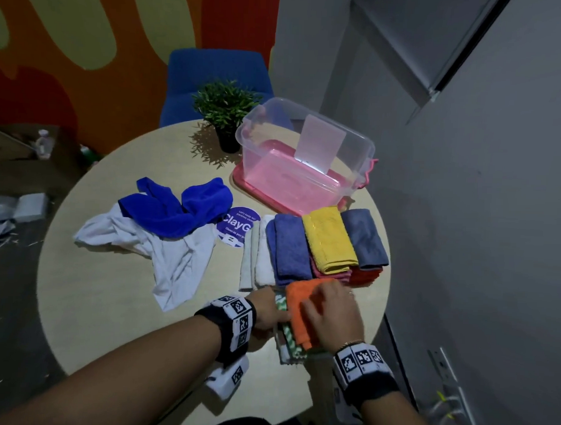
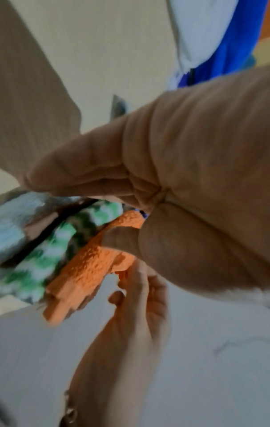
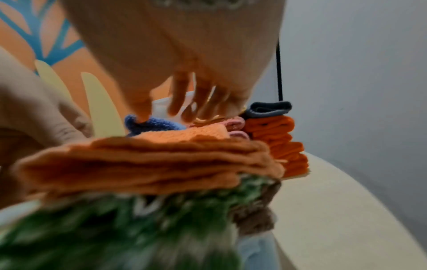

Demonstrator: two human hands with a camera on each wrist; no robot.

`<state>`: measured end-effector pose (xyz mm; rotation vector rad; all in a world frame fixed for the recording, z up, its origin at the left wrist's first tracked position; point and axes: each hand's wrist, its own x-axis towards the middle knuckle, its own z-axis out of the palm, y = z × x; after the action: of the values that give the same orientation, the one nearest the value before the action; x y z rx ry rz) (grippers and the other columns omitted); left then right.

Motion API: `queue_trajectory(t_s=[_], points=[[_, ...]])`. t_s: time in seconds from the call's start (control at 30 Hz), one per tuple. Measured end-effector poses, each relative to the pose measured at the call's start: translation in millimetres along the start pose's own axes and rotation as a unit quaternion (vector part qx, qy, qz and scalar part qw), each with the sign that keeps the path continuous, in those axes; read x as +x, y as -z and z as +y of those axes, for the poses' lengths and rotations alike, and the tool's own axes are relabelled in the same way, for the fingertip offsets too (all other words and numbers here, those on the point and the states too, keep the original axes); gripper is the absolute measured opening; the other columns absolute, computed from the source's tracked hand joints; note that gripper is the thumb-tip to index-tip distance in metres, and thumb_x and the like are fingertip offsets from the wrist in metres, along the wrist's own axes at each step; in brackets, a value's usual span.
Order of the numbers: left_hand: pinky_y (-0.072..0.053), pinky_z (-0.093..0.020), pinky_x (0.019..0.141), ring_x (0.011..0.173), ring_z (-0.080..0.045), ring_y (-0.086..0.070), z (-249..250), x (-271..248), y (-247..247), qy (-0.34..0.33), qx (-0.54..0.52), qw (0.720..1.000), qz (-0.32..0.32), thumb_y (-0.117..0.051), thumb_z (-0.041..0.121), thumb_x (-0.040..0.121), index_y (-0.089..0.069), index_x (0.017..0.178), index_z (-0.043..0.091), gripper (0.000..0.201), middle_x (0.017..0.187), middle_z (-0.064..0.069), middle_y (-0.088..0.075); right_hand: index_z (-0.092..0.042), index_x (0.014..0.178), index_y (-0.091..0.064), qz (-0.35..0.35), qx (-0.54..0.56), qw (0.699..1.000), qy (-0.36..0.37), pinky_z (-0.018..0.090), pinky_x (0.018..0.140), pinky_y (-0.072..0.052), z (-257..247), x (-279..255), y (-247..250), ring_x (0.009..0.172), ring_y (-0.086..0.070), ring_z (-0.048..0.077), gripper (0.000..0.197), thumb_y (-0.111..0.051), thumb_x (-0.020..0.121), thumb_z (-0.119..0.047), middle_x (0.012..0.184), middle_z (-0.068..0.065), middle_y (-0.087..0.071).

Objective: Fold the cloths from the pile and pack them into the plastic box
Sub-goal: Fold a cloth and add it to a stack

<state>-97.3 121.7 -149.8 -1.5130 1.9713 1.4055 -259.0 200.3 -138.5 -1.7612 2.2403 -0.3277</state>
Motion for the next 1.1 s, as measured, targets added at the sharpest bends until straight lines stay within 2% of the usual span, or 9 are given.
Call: queue_trajectory(t_s=[0.1, 0.17, 0.23, 0.4, 0.53, 0.7, 0.83, 0.93, 1.1], points=[[-0.059, -0.050, 0.075, 0.077, -0.034, -0.069, 0, 0, -6, -0.003, -0.057, 0.994, -0.091, -0.057, 0.011, 0.093, -0.060, 0.075, 0.010, 0.019, 0.078, -0.015, -0.066, -0.027, 0.119, -0.052, -0.136, -0.071, 0.988, 0.032, 0.041, 0.089, -0.044, -1, -4, -17, 0.108, -0.050, 0.027, 0.047, -0.055, 0.087, -0.060, 0.117, 0.000, -0.051], [-0.050, -0.043, 0.062, 0.060, -0.029, -0.053, -6, -2, -6, -0.003, -0.152, 0.980, -0.130, -0.052, -0.001, 0.092, -0.055, 0.080, 0.010, 0.016, 0.068, -0.014, -0.052, -0.027, 0.125, -0.044, -0.152, -0.095, 0.984, 0.004, 0.041, 0.090, -0.044, 3, -5, -19, 0.113, -0.048, 0.028, 0.051, -0.053, 0.088, -0.060, 0.123, 0.001, -0.047], [-0.044, -0.038, 0.057, 0.063, -0.028, -0.050, -13, -11, 2, 0.011, -0.233, 0.965, -0.117, -0.046, -0.003, 0.094, -0.058, 0.096, 0.006, 0.015, 0.073, -0.016, -0.054, -0.026, 0.126, -0.041, -0.139, -0.107, 0.984, -0.031, 0.041, 0.089, -0.045, 4, -5, -17, 0.116, -0.047, 0.028, 0.051, -0.052, 0.090, -0.060, 0.126, 0.001, -0.045], [-0.059, -0.037, 0.075, 0.079, -0.026, -0.070, -56, -17, 50, 0.032, -0.177, 0.954, 0.240, -0.044, 0.005, 0.092, -0.065, 0.084, 0.015, 0.024, 0.087, -0.008, -0.073, -0.025, 0.123, -0.047, -0.131, -0.134, 0.981, -0.047, 0.043, 0.092, -0.045, -8, 5, -14, 0.114, -0.051, 0.027, 0.059, -0.043, 0.086, -0.071, 0.124, 0.001, -0.051], [-0.045, -0.042, 0.096, 0.115, -0.031, -0.050, -105, -14, 96, 0.077, -0.085, 0.889, 0.443, -0.054, 0.001, 0.087, -0.056, 0.122, 0.021, 0.041, 0.126, -0.007, -0.058, -0.020, 0.077, -0.060, -0.018, -0.095, 0.995, 0.014, 0.035, 0.066, -0.045, -34, 12, -2, 0.076, -0.062, 0.025, 0.039, -0.055, 0.087, -0.058, 0.080, 0.003, -0.066], [-0.018, -0.057, 0.116, 0.152, -0.026, -0.008, -144, 4, 146, 0.155, 0.019, 0.921, 0.356, -0.052, 0.014, 0.092, -0.017, 0.153, 0.037, 0.074, 0.161, 0.006, -0.022, -0.024, 0.075, -0.052, -0.055, 0.007, 0.998, 0.030, 0.026, 0.054, -0.033, -75, 20, 8, 0.068, -0.053, 0.013, 0.032, -0.053, 0.095, -0.049, 0.074, -0.006, -0.057], [-0.027, -0.056, 0.102, 0.128, -0.032, -0.034, -158, 10, 159, 0.185, 0.065, 0.928, 0.316, -0.053, 0.037, 0.095, -0.051, 0.125, 0.037, 0.030, 0.125, 0.000, -0.057, -0.025, 0.079, -0.052, -0.083, 0.037, 0.992, 0.085, 0.031, 0.063, -0.044, -104, 24, 5, 0.078, -0.061, 0.015, 0.025, -0.052, 0.095, -0.044, 0.082, -0.004, -0.064], [-0.028, -0.052, 0.102, 0.119, -0.028, -0.039, -140, 0, 160, 0.110, 0.047, 0.885, 0.450, -0.055, 0.035, 0.096, -0.059, 0.101, 0.030, 0.008, 0.100, 0.006, -0.055, -0.027, 0.085, -0.056, -0.089, 0.060, 0.988, 0.110, 0.032, 0.067, -0.049, -119, 28, 6, 0.081, -0.061, 0.015, 0.018, -0.052, 0.096, -0.041, 0.089, -0.004, -0.066], [-0.043, -0.042, 0.099, 0.110, -0.028, -0.057, -105, -27, 185, -0.144, -0.107, 0.828, 0.531, -0.051, 0.006, 0.093, -0.064, 0.118, 0.016, 0.030, 0.112, -0.005, -0.067, -0.024, 0.112, -0.059, -0.026, 0.131, 0.979, 0.154, 0.033, 0.087, -0.049, -137, 45, 17, 0.098, -0.055, 0.012, 0.020, -0.056, 0.094, -0.032, 0.110, -0.006, -0.058]])
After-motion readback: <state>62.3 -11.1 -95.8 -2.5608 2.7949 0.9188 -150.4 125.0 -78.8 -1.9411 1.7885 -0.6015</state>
